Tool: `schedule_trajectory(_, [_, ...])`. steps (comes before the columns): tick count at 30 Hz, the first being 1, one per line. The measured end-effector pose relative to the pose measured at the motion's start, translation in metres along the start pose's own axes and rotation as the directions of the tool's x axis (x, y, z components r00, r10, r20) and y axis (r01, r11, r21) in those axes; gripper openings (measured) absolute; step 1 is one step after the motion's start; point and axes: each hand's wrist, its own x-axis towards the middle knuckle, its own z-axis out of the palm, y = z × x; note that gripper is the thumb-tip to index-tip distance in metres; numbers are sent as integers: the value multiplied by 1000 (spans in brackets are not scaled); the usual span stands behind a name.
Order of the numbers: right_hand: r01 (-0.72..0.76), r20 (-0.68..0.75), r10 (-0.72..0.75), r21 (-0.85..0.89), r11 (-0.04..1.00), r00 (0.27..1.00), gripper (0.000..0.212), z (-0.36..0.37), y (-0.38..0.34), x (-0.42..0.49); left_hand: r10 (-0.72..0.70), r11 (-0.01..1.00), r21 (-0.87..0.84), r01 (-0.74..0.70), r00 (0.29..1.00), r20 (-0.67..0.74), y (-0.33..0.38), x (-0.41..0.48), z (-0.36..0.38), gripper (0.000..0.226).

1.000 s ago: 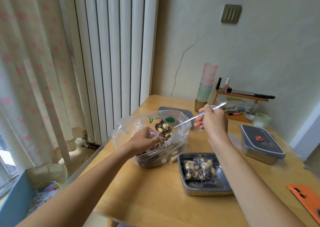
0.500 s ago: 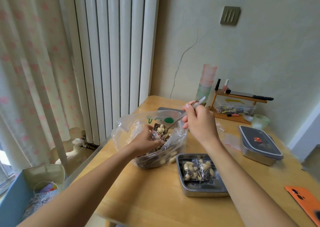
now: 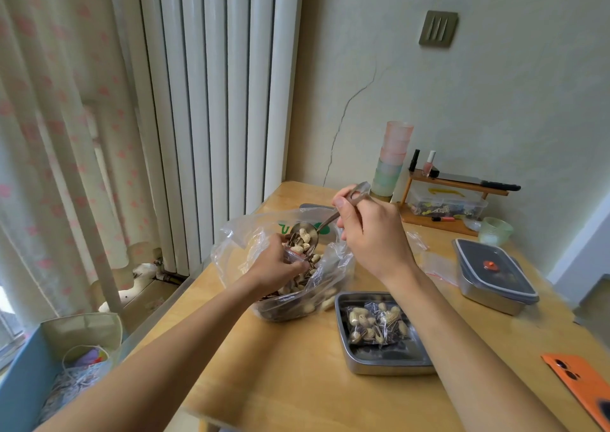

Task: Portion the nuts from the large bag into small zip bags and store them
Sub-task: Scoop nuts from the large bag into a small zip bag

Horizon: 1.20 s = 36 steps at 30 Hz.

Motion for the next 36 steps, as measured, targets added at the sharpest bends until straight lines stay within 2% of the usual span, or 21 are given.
schedule_trajectory(10, [62,28,-62,2,998,998,18,0,-2,-1,32,999,12,-32,999,-12,5,-6,1,59])
schedule_trajectory(16, [84,0,-84,3,996,996,22,0,-4,-1,56,997,55,-54,998,-35,7,-6,0,66])
schedule_trajectory(24, [-5,4,5,7,1000,1000,29,5,2,-2,90,994,61,-87,995,-48,8,-10,-1,69])
schedule_trajectory(28, [-103,-122,99,-22,994,988,33,5,6,-3,66,998,12,-65,996,-65,10,-15,-4,62])
schedule_trajectory(30, [-169,-107,162,-59,984,981,36,5,11,-2,38,998,59,-27,979,-201,12,-16,-5,50])
schedule_trajectory(32, [-230,-15,229,-104,968,973,40,8,14,-4,4,987,149,53,935,-356,15,-17,-8,38])
schedule_trajectory(34, [-258,48,267,-148,955,962,40,14,14,-9,-35,945,286,161,916,-399,19,-18,-10,26])
schedule_trajectory(36, [-265,73,283,-191,945,956,37,19,13,-14,-54,854,461,239,923,-380,24,-20,-13,18])
